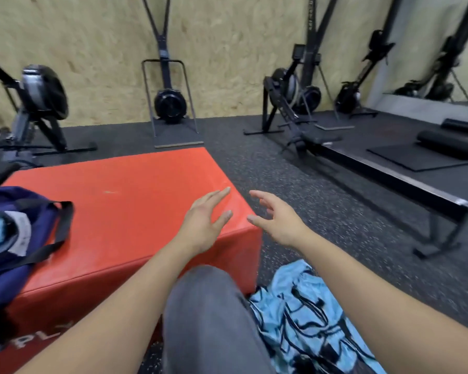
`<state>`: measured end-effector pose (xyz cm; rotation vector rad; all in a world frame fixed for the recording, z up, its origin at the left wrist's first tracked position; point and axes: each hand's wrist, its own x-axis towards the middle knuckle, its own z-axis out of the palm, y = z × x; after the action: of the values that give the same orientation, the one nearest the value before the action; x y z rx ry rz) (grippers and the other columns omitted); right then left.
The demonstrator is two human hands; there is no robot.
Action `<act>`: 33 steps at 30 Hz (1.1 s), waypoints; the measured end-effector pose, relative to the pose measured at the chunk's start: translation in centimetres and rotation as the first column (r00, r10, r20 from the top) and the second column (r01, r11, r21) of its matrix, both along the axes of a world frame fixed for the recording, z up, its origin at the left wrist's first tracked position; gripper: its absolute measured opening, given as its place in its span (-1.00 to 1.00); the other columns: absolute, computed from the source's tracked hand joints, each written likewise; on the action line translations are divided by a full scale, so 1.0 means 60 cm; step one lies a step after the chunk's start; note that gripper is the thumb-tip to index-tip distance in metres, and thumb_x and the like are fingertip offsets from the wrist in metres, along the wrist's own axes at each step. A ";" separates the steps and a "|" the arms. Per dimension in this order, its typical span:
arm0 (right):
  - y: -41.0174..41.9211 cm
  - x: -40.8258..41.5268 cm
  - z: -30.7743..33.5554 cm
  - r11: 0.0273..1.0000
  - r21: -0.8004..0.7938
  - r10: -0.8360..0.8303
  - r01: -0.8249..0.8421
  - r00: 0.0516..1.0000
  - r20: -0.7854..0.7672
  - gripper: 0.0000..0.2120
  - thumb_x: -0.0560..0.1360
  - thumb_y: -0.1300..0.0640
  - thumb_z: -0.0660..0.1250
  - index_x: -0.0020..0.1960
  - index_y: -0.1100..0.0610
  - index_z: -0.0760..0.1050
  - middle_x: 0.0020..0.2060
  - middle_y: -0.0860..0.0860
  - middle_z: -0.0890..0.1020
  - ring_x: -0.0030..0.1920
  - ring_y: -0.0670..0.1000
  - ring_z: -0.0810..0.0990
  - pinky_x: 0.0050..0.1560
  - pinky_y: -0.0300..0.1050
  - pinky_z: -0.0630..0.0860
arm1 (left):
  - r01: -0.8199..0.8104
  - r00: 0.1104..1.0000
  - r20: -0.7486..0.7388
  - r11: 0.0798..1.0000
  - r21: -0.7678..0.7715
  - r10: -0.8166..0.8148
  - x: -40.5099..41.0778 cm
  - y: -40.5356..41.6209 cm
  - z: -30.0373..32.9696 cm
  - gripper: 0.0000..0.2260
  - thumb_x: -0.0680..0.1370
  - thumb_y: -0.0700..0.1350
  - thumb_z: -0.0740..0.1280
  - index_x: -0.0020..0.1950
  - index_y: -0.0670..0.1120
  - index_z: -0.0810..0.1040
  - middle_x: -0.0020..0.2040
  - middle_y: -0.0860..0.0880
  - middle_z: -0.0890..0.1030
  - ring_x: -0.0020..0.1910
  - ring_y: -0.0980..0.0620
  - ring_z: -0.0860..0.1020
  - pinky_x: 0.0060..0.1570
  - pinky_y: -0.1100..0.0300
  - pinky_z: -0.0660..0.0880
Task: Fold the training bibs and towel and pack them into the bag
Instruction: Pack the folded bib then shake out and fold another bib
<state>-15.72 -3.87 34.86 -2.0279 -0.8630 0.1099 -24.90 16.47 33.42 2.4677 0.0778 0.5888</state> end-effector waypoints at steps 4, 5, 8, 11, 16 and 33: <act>-0.104 0.024 -0.064 0.996 -0.033 -0.087 0.085 0.995 -0.058 -0.42 0.50 0.12 0.49 0.47 0.04 0.40 0.40 -0.05 0.46 0.33 -0.12 0.42 0.40 -0.20 0.33 | 0.091 0.994 -0.066 0.996 0.002 -0.091 0.041 -0.091 -0.050 -0.44 0.53 0.19 0.22 0.53 0.14 0.33 0.47 -0.02 0.44 0.47 -0.03 0.36 0.49 -0.02 0.24; -0.127 0.029 -0.082 0.994 -0.043 -0.103 0.100 0.992 -0.078 -0.42 0.50 0.13 0.48 0.47 0.04 0.40 0.39 -0.06 0.46 0.33 -0.15 0.40 0.39 -0.22 0.32 | 0.108 0.990 -0.087 0.994 -0.005 -0.108 0.050 -0.110 -0.067 -0.44 0.53 0.19 0.23 0.54 0.14 0.33 0.47 -0.01 0.44 0.46 -0.02 0.36 0.48 -0.01 0.25; -0.186 0.043 -0.143 0.986 -0.092 -0.152 0.140 0.977 -0.148 -0.44 0.52 0.12 0.47 0.47 0.00 0.38 0.38 -0.10 0.44 0.34 -0.16 0.38 0.43 -0.16 0.32 | 0.158 0.975 -0.153 0.987 -0.016 -0.159 0.073 -0.153 -0.124 -0.44 0.53 0.22 0.21 0.54 0.18 0.31 0.46 0.03 0.44 0.45 0.01 0.37 0.47 0.00 0.27; -0.226 0.054 -0.211 0.973 -0.151 -0.202 0.174 0.958 -0.202 -0.45 0.53 0.11 0.46 0.46 -0.01 0.38 0.37 -0.09 0.45 0.38 -0.08 0.40 0.46 -0.08 0.32 | 0.163 0.956 -0.243 0.986 -0.035 -0.166 0.087 -0.175 -0.184 -0.45 0.55 0.23 0.22 0.54 0.21 0.29 0.49 0.02 0.42 0.47 0.00 0.34 0.48 -0.02 0.25; -0.240 0.069 -0.323 0.954 -0.247 -0.242 0.168 0.920 -0.308 -0.46 0.55 0.04 0.43 0.48 -0.02 0.37 0.42 -0.07 0.42 0.42 -0.05 0.38 0.45 -0.09 0.30 | 0.147 0.914 -0.382 0.989 -0.001 -0.137 0.108 -0.159 -0.265 -0.49 0.61 0.12 0.30 0.55 0.25 0.25 0.52 0.03 0.38 0.49 -0.01 0.30 0.50 -0.04 0.23; -0.059 0.096 -0.639 0.906 -0.408 -0.159 -0.113 0.802 -0.576 -0.57 0.60 0.07 0.35 0.46 -0.01 0.43 0.53 0.06 0.29 0.55 0.03 0.23 0.48 -0.14 0.13 | 0.006 0.798 -0.595 0.989 -0.151 -0.095 0.172 -0.079 -0.443 -0.50 0.65 0.05 0.27 0.57 0.21 0.22 0.57 0.07 0.27 0.55 0.10 0.15 0.39 0.38 -0.03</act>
<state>-9.97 -7.43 -3.46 -2.1925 -0.4171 0.9566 -14.56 11.74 6.86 2.4109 0.2925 -0.2450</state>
